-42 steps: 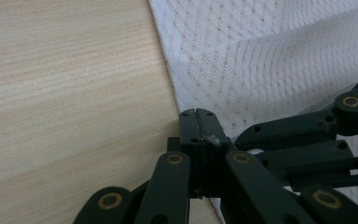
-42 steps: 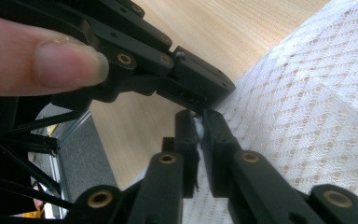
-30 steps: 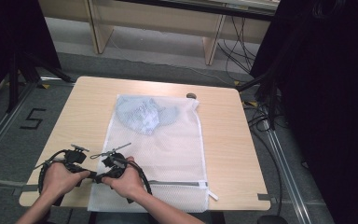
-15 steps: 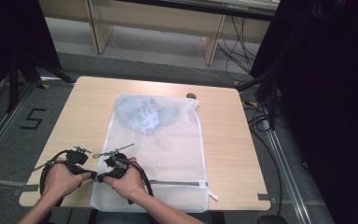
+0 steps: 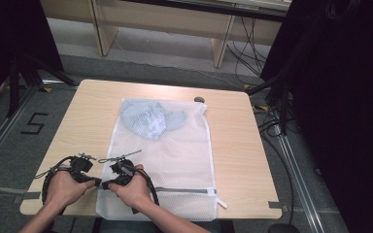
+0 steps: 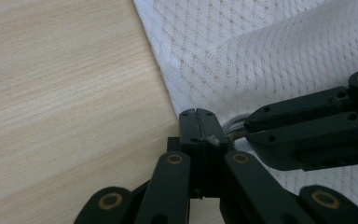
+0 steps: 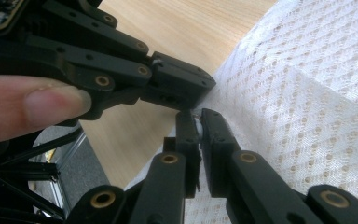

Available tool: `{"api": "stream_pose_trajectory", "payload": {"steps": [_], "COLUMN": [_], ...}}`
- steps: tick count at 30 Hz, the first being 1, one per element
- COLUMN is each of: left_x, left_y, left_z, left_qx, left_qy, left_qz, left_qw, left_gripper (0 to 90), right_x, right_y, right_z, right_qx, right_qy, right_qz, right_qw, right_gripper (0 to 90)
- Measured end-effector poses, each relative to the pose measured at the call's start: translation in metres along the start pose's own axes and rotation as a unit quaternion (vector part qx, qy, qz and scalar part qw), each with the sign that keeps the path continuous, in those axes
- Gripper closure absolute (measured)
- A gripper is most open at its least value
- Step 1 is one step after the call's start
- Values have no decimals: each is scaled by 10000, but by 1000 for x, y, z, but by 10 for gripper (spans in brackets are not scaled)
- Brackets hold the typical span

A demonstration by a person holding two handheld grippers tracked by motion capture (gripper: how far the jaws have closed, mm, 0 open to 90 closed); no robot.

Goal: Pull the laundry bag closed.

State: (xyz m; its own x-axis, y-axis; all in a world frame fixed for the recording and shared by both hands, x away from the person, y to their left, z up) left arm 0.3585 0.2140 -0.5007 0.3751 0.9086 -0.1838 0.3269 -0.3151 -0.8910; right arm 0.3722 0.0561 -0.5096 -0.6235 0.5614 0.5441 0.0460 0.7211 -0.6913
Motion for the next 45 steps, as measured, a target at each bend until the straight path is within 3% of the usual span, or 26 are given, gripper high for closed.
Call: {"api": "stream_pose_trajectory", "payload": {"steps": [8,9,10,11,16,19,21,26,27,29,30,31,32,34,36,37,39,40,43,44,45], "left_x": [-1,-1,-3,-2,-4,-3,-3,-3,-3,-2,-2,-3,-2,-2,-2,-3,-2,-2,-2,-2,-2], "left_y": [0,0,1,0,0,0,0,0,0,0,0,0,0,0,0,1,0,0,0,0,0], "left_z": [1,1,1,1,1,1,1,1,1,1,1,1,1,1,0,1,1,1,1,1,1], "left_qx": [-24,-11,-79,-35,-22,-29,-24,-31,-22,-14,-24,-31,-30,-12,-32,-71,-35,-59,-19,-45,-45], "left_qy": [-8,-7,-84,21,90,75,90,91,80,89,77,66,70,89,128,22,32,30,30,21,21], "left_qz": [-10,-19,-44,-42,-99,-90,-89,-83,-70,-60,-60,-57,-58,-58,-51,-60,-55,-43,-48,-34,-34], "left_qw": [10000,10000,9999,10000,9999,9999,9999,9999,9999,9999,9999,10000,10000,9999,9999,10000,10000,10000,10000,10000,10000], "left_gripper": [900,900,900,900,900,900,900,900,900,900,900,900,900,900,900,900,900,900,900,900,900], "right_x": [0,-2,-2,-1,-3,-2,-5,-2,-3,-1,-2,0,-3,-1,-2,-2,-2,-5,-4,-6,-6], "right_y": [3,4,3,2,1,-2,-3,-4,-4,-4,-5,-5,-7,-8,-9,-9,-10,-11,-12,-13,-13], "right_z": [3,3,3,4,5,4,4,6,6,7,8,6,7,7,7,7,8,8,8,8,8], "right_qx": [-28,-67,10,75,-15,1,-36,11,-44,-90,-11,-117,-39,-46,-58,-89,-59,-25,-103,-53,-53], "right_qy": [189,35,154,263,300,463,308,409,267,265,194,309,124,268,278,253,260,88,73,-75,-75], "right_qz": [19,31,71,13,109,138,150,177,269,231,320,211,334,306,328,316,317,361,309,247,247], "right_qw": [9998,10000,9999,9996,9995,9988,9994,9990,9993,9993,9993,9992,9994,9992,9991,9991,9991,9993,9994,9997,9997], "right_gripper": [869,870,869,869,870,870,870,870,870,870,870,870,870,870,870,870,870,869,870,870,870]}}
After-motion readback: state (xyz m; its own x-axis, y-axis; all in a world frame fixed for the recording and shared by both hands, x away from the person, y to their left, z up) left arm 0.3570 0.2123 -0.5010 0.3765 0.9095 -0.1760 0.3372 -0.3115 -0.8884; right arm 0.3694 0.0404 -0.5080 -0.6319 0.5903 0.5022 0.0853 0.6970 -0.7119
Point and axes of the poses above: each handheld gripper's, and its own axes: y roughly forward along the jaws, z roughly out of its underside, x roughly to its left, the point moved 1 cm from there along y, roughly forward along the jaws, and after that the axes turned 2 degrees about -z, right-handed, at the moved point
